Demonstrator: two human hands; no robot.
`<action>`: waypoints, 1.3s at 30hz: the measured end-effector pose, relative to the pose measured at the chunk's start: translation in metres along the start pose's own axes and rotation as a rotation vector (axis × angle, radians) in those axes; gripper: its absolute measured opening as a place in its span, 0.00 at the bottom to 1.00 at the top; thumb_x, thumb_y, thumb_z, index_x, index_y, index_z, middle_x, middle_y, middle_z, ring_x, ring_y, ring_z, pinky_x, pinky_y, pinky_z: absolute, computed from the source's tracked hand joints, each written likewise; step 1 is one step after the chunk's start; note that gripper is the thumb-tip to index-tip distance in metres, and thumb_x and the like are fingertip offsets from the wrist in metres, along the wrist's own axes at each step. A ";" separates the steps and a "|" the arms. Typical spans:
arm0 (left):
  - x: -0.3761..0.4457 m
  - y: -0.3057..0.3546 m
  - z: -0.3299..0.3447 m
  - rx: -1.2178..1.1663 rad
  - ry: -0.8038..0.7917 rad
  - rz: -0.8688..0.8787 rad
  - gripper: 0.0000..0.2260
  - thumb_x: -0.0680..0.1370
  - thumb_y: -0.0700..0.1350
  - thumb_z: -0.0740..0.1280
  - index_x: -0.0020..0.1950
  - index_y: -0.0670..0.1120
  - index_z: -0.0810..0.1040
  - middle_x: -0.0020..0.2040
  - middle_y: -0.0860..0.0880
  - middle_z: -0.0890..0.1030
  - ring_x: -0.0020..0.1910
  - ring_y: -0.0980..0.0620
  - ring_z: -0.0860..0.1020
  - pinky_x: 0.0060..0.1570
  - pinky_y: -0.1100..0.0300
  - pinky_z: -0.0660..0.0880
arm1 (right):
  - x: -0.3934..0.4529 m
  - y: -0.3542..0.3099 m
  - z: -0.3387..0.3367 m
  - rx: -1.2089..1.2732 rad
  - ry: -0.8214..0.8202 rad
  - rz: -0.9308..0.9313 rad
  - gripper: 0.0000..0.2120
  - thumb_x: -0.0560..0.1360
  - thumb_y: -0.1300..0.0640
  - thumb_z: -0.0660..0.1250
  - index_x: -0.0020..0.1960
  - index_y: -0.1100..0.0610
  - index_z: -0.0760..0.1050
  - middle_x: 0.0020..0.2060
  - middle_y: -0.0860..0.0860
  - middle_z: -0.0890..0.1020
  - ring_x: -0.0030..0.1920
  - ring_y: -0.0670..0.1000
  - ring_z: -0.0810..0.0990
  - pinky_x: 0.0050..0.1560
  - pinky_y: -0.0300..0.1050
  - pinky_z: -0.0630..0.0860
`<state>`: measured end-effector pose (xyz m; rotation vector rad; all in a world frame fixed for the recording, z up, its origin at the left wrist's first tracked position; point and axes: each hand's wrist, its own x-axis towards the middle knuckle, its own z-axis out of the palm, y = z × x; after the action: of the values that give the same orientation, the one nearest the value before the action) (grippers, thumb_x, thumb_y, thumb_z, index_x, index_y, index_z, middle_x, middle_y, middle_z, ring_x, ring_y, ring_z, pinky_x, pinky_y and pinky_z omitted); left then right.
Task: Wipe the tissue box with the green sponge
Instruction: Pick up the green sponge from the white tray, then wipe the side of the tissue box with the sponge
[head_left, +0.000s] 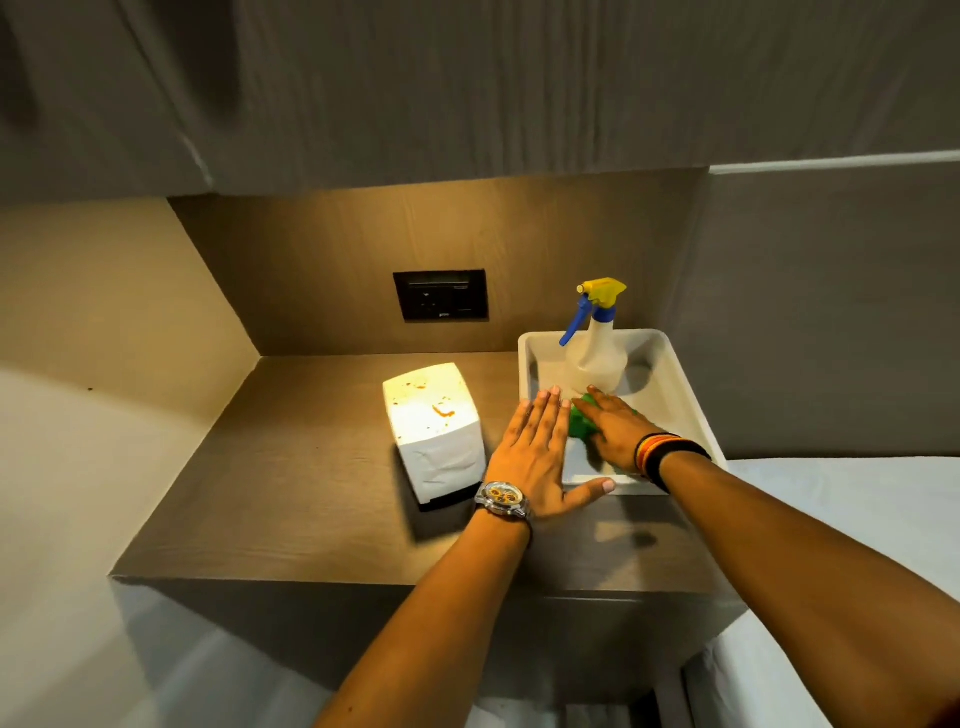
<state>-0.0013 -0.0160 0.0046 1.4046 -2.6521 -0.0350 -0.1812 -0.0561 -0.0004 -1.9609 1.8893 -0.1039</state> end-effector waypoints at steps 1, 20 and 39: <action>-0.002 0.002 -0.006 -0.012 0.034 0.016 0.48 0.75 0.75 0.48 0.81 0.42 0.42 0.82 0.43 0.40 0.80 0.47 0.38 0.77 0.52 0.32 | -0.002 -0.001 -0.003 0.032 0.017 -0.005 0.31 0.80 0.57 0.59 0.80 0.48 0.52 0.80 0.53 0.52 0.79 0.57 0.54 0.78 0.55 0.54; -0.136 -0.146 -0.041 -0.105 0.225 -0.285 0.50 0.75 0.72 0.54 0.80 0.39 0.37 0.80 0.40 0.36 0.80 0.42 0.36 0.78 0.48 0.35 | -0.050 -0.229 -0.046 -0.003 0.319 -0.328 0.35 0.78 0.65 0.62 0.80 0.57 0.51 0.79 0.58 0.55 0.79 0.58 0.54 0.78 0.55 0.53; -0.068 -0.136 0.007 -0.785 0.436 -0.486 0.65 0.58 0.60 0.82 0.81 0.53 0.41 0.80 0.45 0.57 0.78 0.42 0.59 0.74 0.43 0.62 | -0.021 -0.227 0.009 -0.181 0.236 -0.250 0.30 0.81 0.39 0.47 0.80 0.47 0.47 0.80 0.49 0.49 0.80 0.54 0.47 0.77 0.58 0.45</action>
<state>0.1467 -0.0368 -0.0219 1.4763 -1.6095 -0.6532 0.0338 -0.0353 0.0741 -2.3958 1.8386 -0.2541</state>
